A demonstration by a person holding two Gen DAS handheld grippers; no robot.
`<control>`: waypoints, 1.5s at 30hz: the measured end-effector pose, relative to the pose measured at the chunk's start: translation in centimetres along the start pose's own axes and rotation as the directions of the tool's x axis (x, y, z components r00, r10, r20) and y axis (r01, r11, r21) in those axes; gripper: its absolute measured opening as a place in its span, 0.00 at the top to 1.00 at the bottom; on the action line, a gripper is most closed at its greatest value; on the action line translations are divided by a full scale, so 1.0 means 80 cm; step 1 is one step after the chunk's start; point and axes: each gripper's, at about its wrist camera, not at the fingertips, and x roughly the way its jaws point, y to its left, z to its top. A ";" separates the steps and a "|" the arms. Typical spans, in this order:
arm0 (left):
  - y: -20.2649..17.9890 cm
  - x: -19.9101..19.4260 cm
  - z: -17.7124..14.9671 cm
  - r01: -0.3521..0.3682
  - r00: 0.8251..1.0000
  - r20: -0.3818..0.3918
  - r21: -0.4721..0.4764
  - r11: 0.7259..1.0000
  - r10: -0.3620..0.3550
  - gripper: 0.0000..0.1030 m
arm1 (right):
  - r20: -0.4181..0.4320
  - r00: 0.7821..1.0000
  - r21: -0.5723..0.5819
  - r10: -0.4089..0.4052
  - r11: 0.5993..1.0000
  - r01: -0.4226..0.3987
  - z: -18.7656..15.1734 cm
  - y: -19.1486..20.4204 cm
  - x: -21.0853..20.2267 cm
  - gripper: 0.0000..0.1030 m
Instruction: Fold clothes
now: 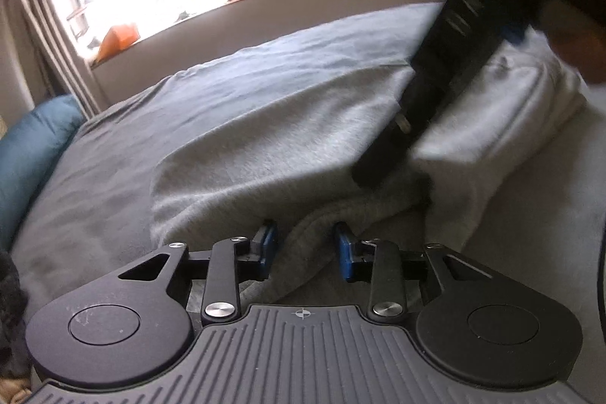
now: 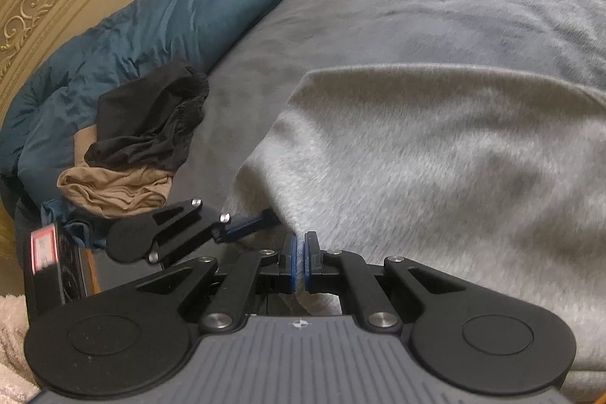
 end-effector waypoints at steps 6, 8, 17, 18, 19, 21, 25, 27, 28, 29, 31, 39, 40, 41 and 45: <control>0.002 0.002 -0.002 -0.009 1.000 0.003 -0.023 1.000 0.009 0.68 | -0.007 0.997 0.087 0.071 0.994 -0.070 -0.010 -0.017 -0.007 0.87; 0.004 0.001 -0.002 -0.008 1.000 0.006 -0.038 0.999 0.009 0.68 | 0.024 0.997 0.108 0.074 0.991 -0.076 -0.009 -0.025 -0.019 0.87; 0.005 0.003 -0.001 -0.006 1.000 0.005 -0.055 0.998 0.006 0.67 | 0.002 0.983 -0.245 -0.184 0.953 0.179 -0.011 0.007 -0.006 0.82; 0.005 0.003 -0.001 -0.006 1.000 0.005 -0.055 0.998 0.006 0.67 | 0.003 0.983 -0.275 -0.185 0.945 0.179 -0.012 0.011 -0.004 0.73; 0.005 0.003 -0.001 -0.006 1.000 0.005 -0.055 0.998 0.007 0.67 | 0.007 0.982 -0.315 -0.190 0.931 0.183 -0.013 0.017 -0.003 0.64; 0.005 0.003 0.000 -0.006 1.000 0.004 -0.055 0.998 0.006 0.67 | 0.016 0.979 -0.402 -0.203 0.895 0.192 -0.015 0.031 0.001 0.57; 0.006 0.004 0.000 -0.005 1.000 0.004 -0.060 0.998 0.005 0.67 | -0.001 0.975 -0.522 -0.224 0.832 0.190 -0.015 0.045 0.012 0.57; 0.006 0.004 0.000 -0.005 1.000 0.004 -0.061 0.998 0.005 0.67 | -0.016 0.973 -0.552 -0.232 0.813 0.185 -0.015 0.046 0.019 0.58; 0.006 0.004 0.000 -0.005 1.000 0.004 -0.062 0.998 0.005 0.67 | -0.022 0.971 -0.562 -0.238 0.807 0.185 -0.015 0.046 0.022 0.59; 0.006 0.005 0.000 -0.005 1.000 0.003 -0.063 0.998 0.005 0.67 | -0.027 0.969 -0.571 -0.245 0.800 0.186 -0.015 0.046 0.027 0.59; 0.006 0.005 0.001 -0.005 1.000 0.001 -0.065 0.998 0.005 0.67 | -0.035 0.966 -0.584 -0.257 0.789 0.189 -0.015 0.045 0.034 0.63; 0.010 -0.001 0.002 -0.010 1.000 0.010 -0.086 0.996 0.010 0.66 | 0.000 0.960 -0.591 -0.281 0.774 0.227 -0.016 0.048 0.038 0.88; 0.010 -0.002 0.002 -0.009 1.000 0.014 -0.088 0.996 0.010 0.66 | 0.012 0.957 -0.592 -0.289 0.770 0.240 -0.017 0.050 0.038 0.89; 0.011 -0.004 0.002 -0.007 1.000 0.018 -0.093 0.996 0.009 0.66 | 0.025 0.955 -0.591 -0.297 0.766 0.253 -0.018 0.052 0.037 0.90; 0.014 -0.013 0.001 -0.006 0.999 0.032 -0.106 0.994 0.010 0.66 | 0.074 0.940 -0.609 -0.334 0.731 0.308 -0.024 0.062 0.035 0.91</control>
